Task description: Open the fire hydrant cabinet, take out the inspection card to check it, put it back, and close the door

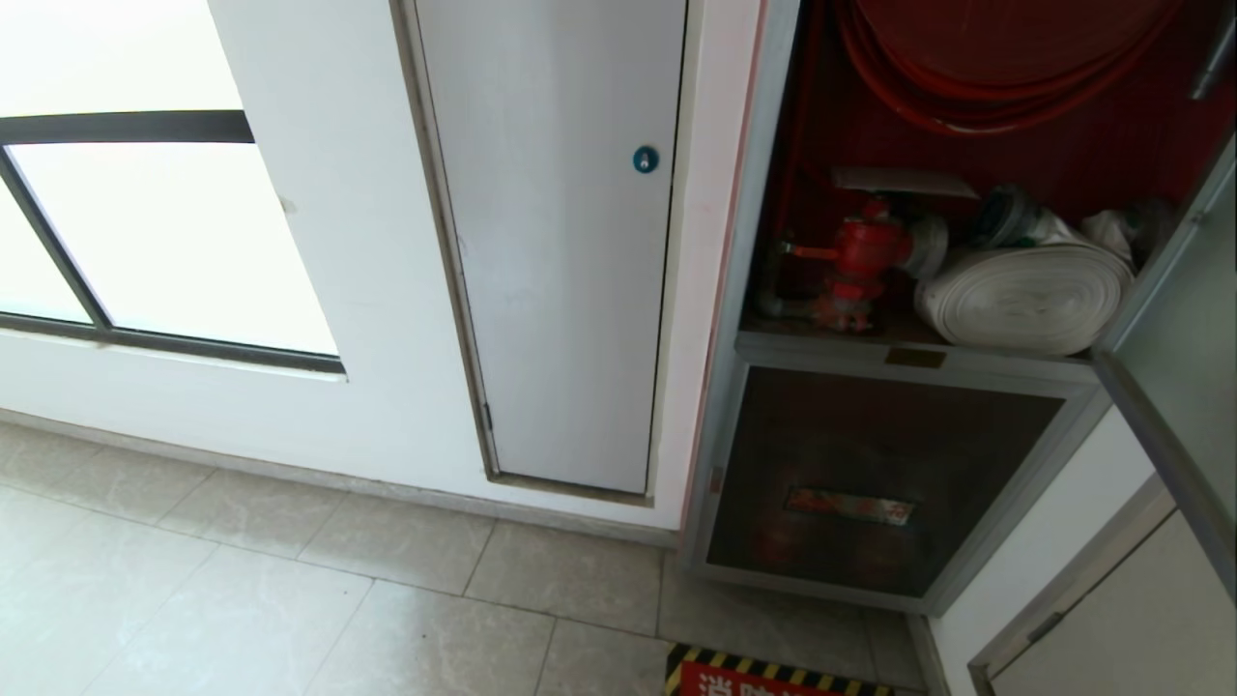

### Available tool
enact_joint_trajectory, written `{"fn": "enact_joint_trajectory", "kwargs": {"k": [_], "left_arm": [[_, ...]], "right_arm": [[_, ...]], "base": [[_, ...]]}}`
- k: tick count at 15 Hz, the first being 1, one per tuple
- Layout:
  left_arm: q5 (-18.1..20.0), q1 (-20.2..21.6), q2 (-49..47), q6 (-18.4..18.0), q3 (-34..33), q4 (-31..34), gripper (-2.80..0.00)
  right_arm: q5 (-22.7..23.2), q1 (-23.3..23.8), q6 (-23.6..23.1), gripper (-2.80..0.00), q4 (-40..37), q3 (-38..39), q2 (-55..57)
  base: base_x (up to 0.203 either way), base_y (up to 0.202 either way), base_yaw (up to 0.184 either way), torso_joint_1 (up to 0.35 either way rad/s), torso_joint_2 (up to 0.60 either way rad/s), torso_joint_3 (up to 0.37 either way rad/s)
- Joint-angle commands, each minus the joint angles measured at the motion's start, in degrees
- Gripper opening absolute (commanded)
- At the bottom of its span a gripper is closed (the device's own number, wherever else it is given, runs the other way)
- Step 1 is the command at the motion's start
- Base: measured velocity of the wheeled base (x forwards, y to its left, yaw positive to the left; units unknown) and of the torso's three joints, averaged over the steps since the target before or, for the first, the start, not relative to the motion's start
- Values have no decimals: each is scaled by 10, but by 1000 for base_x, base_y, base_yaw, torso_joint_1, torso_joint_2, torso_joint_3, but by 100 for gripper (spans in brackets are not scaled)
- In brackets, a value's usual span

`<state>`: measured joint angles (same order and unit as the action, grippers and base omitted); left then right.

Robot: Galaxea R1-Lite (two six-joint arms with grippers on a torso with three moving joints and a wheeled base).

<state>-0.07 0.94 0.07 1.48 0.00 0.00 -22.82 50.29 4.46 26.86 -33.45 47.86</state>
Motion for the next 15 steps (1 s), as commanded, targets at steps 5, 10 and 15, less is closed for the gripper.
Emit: {"fn": "enact_joint_trajectory", "kwargs": {"k": [5,10,15], "left_arm": [[0,0,-1,0,0,0,-280],[0,0,-1,0,0,0,-280],[0,0,-1,0,0,0,-280]], "right_arm": [[0,22,3,-280,28,10,51],[13,35,3,-280,29,14,80],[34,35,3,-280,30,7,91]], "base": [[0,0,0,0,0,0],[0,0,0,0,0,0],[0,0,0,0,0,0]]}}
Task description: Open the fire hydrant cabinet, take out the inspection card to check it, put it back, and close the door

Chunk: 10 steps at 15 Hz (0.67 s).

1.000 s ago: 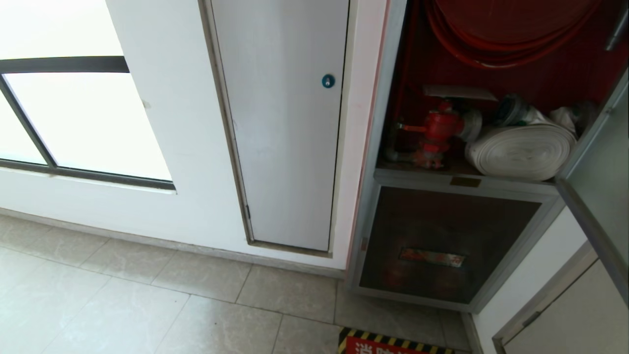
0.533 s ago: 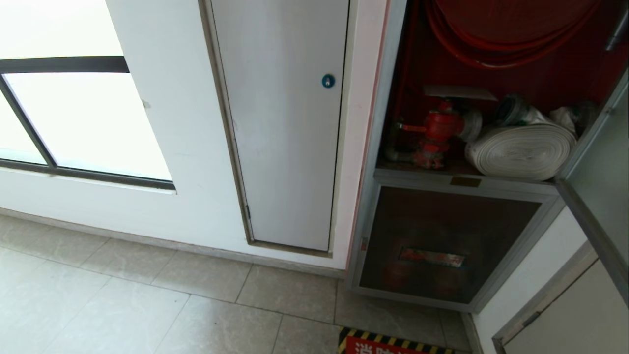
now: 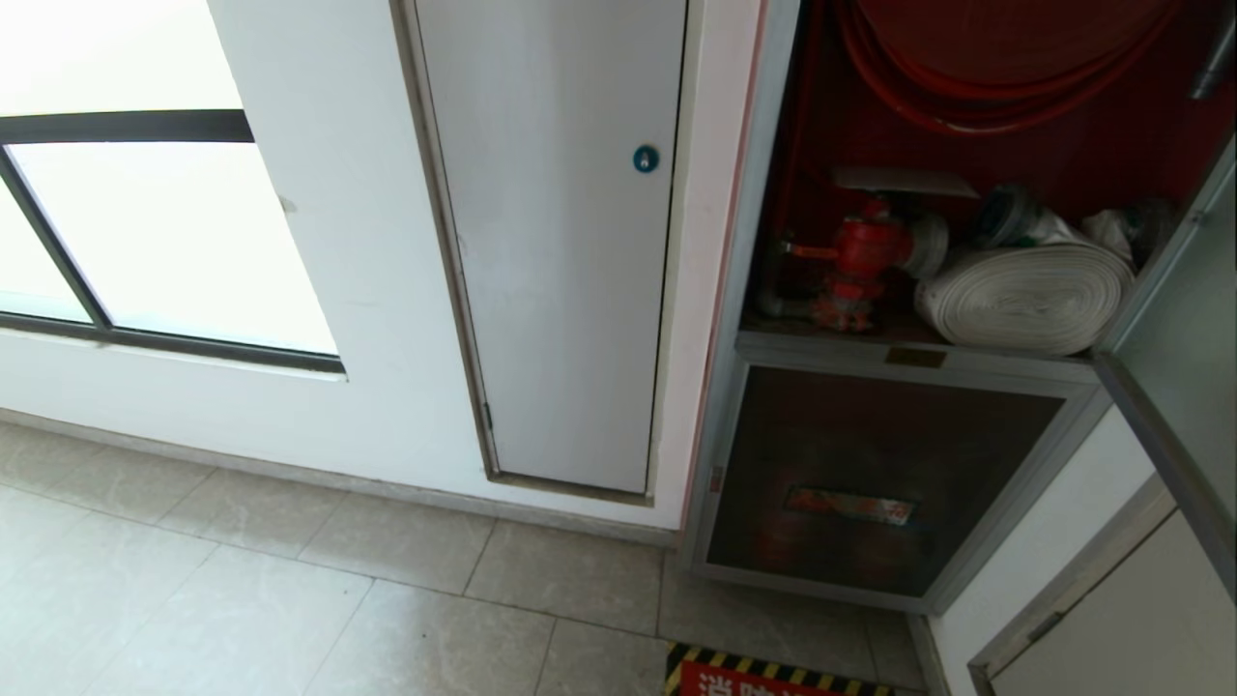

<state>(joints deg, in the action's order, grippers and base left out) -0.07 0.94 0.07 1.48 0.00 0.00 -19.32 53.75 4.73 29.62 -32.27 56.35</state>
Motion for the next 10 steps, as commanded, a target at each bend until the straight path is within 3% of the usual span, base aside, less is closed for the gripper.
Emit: {"fn": "enact_joint_trajectory", "kwargs": {"k": [1,7,10], "left_arm": [[0,0,-1,0,0,0,-280],[0,0,-1,0,0,0,-280],[0,0,-1,0,0,0,-280]], "right_arm": [[-1,0,-1,-280,3,-10,11],[5,-1,-7,-280,87,-26,38],[19,-1,-6,-280,89,-25,39]], "base": [[0,0,0,0,0,0],[0,0,0,0,0,0],[0,0,0,0,0,0]]}}
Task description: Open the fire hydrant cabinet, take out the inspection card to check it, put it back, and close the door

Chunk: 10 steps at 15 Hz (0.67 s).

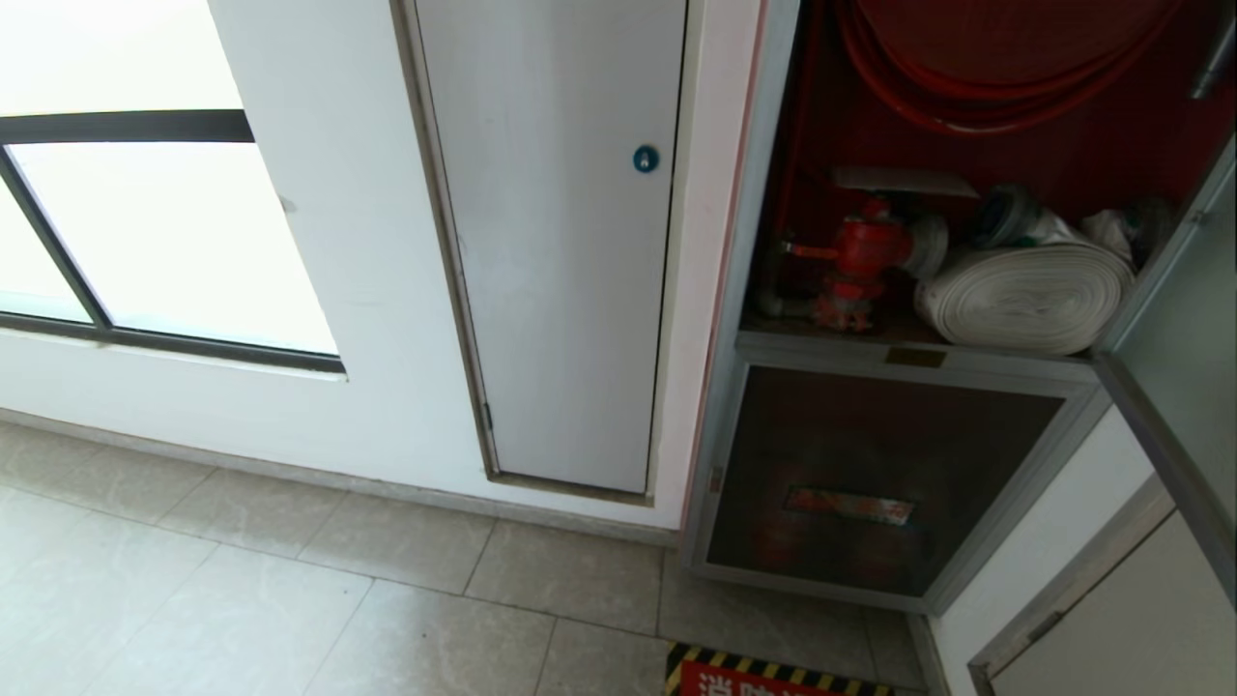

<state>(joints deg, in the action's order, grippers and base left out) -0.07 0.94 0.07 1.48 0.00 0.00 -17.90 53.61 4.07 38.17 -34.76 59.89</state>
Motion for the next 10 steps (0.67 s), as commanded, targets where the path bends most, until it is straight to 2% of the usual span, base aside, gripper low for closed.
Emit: {"fn": "enact_joint_trajectory", "kwargs": {"k": [1,10], "left_arm": [[0,0,-1,0,0,0,-280],[0,0,-1,0,0,0,-280]], "right_arm": [[7,-1,1,-280,3,0,4],[42,-46,-4,-280,2,15,-44]], "base": [[0,0,0,0,0,0],[0,0,0,0,0,0]]}}
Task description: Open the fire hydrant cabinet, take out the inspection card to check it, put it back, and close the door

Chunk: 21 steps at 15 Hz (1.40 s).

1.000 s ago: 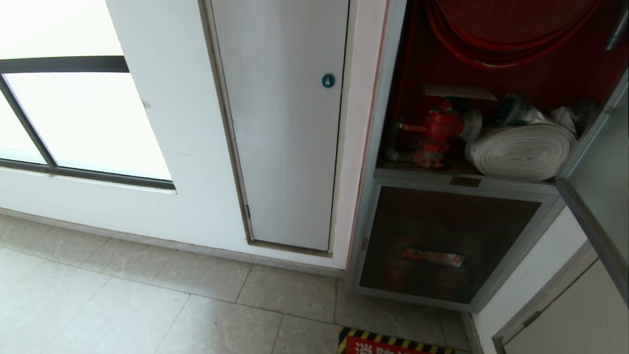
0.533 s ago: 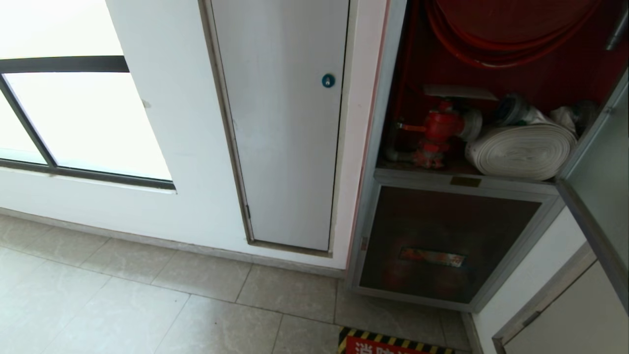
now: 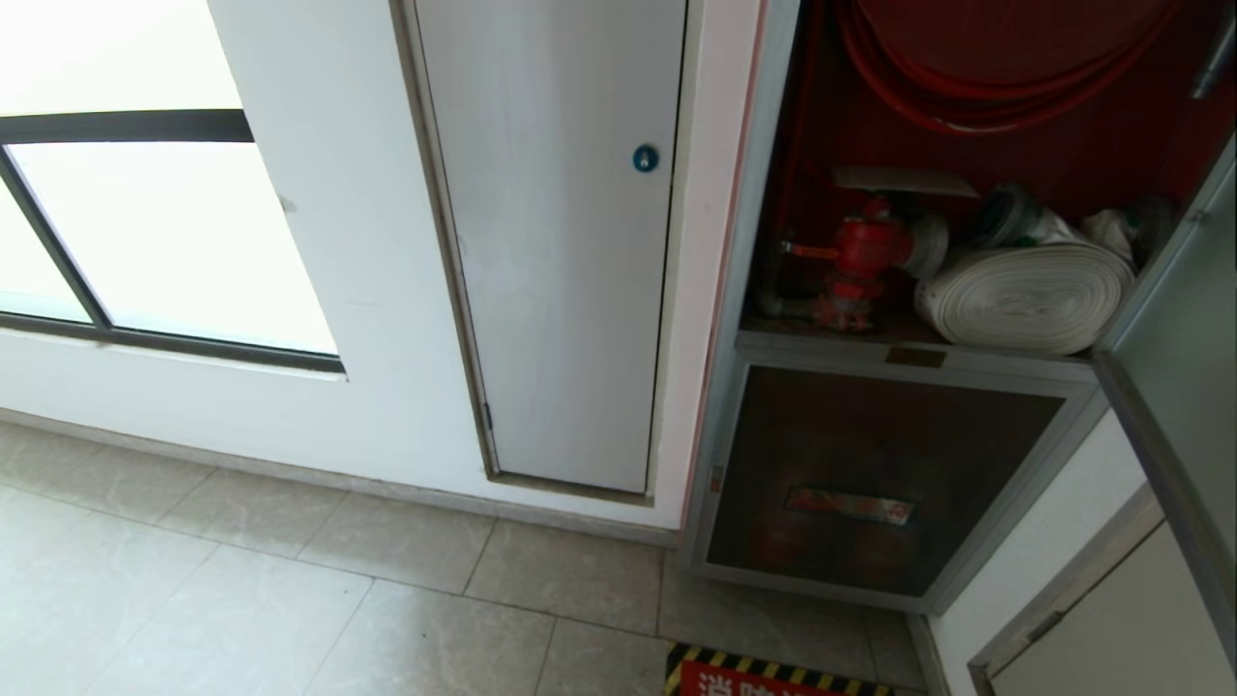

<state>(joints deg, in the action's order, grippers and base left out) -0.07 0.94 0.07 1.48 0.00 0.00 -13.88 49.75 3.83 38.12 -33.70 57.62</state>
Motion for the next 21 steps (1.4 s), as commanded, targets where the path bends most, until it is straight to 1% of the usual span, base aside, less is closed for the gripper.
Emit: {"fn": "enact_joint_trajectory", "kwargs": {"k": [1,2,7,9,14,18,21], "left_arm": [[0,0,-1,0,0,0,-280],[0,0,-1,0,0,0,-280],[0,0,-1,0,0,0,-280],[0,0,-1,0,0,0,-280],[0,0,-1,0,0,0,-280],[0,0,-1,0,0,0,-280],[0,0,-1,0,0,0,-280]], "right_arm": [[5,-8,-3,-280,2,5,-28],[8,-9,-3,-280,1,7,-33],[30,-42,-11,-280,-1,22,-58],[39,-60,-26,-280,-3,33,-65],[41,-109,-33,-280,-5,39,-65],[42,-120,-35,-280,-6,39,-66],[51,-158,-37,-280,-7,41,-75]], "base": [[0,0,0,0,0,0],[0,0,0,0,0,0],[0,0,0,0,0,0],[0,0,0,0,0,0],[0,0,0,0,0,0],[0,0,0,0,0,0],[0,0,0,0,0,0]]}}
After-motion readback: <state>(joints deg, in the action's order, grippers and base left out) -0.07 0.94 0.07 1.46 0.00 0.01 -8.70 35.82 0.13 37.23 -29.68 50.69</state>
